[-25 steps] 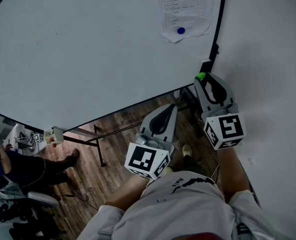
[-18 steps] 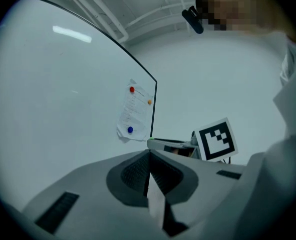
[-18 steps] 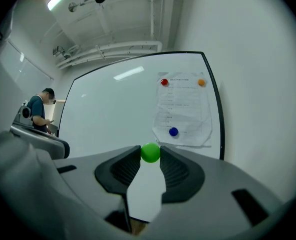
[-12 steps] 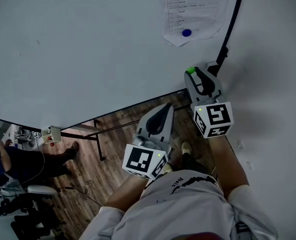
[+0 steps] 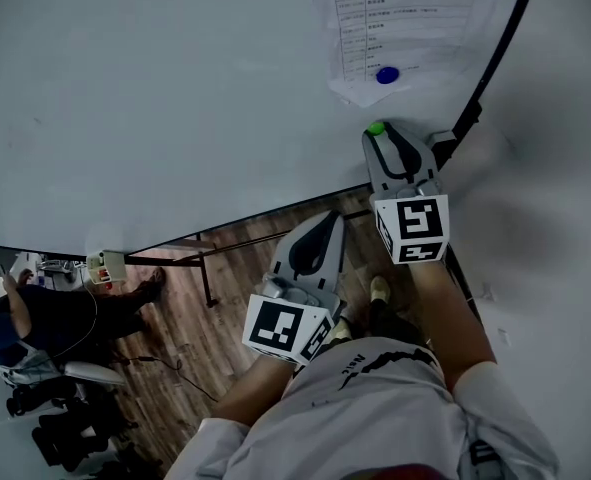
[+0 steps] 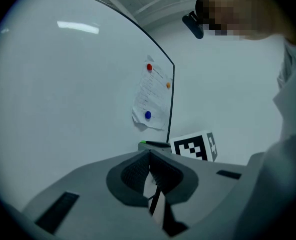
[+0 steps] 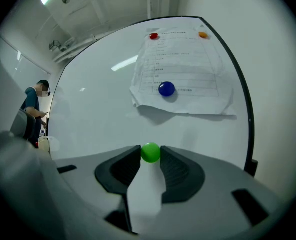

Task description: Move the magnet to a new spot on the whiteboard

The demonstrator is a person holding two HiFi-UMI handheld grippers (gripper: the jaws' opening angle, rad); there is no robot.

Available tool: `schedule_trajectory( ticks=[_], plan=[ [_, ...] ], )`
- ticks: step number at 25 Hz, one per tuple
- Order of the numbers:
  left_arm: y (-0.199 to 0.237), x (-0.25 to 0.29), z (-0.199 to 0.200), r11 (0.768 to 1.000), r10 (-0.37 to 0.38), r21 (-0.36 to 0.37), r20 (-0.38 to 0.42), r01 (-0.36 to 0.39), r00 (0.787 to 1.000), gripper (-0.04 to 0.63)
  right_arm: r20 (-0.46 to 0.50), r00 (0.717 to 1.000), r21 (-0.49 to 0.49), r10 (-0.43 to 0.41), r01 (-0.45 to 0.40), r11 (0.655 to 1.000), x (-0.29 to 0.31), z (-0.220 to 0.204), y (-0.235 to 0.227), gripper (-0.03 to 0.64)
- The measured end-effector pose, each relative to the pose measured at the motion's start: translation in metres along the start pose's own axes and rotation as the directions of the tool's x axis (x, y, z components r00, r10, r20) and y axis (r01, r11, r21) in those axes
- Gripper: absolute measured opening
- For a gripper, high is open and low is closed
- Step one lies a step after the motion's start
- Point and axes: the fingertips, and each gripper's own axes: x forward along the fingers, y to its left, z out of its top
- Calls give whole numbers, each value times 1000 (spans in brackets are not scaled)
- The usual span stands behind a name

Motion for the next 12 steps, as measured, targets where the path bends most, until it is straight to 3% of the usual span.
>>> schedule_trajectory(
  ticks=[12],
  plan=[
    [20, 12, -3, 1000, 18, -11, -16, -18, 1000, 11, 9, 1000, 24, -25, 25, 999, 16, -5, -3, 130]
  ],
)
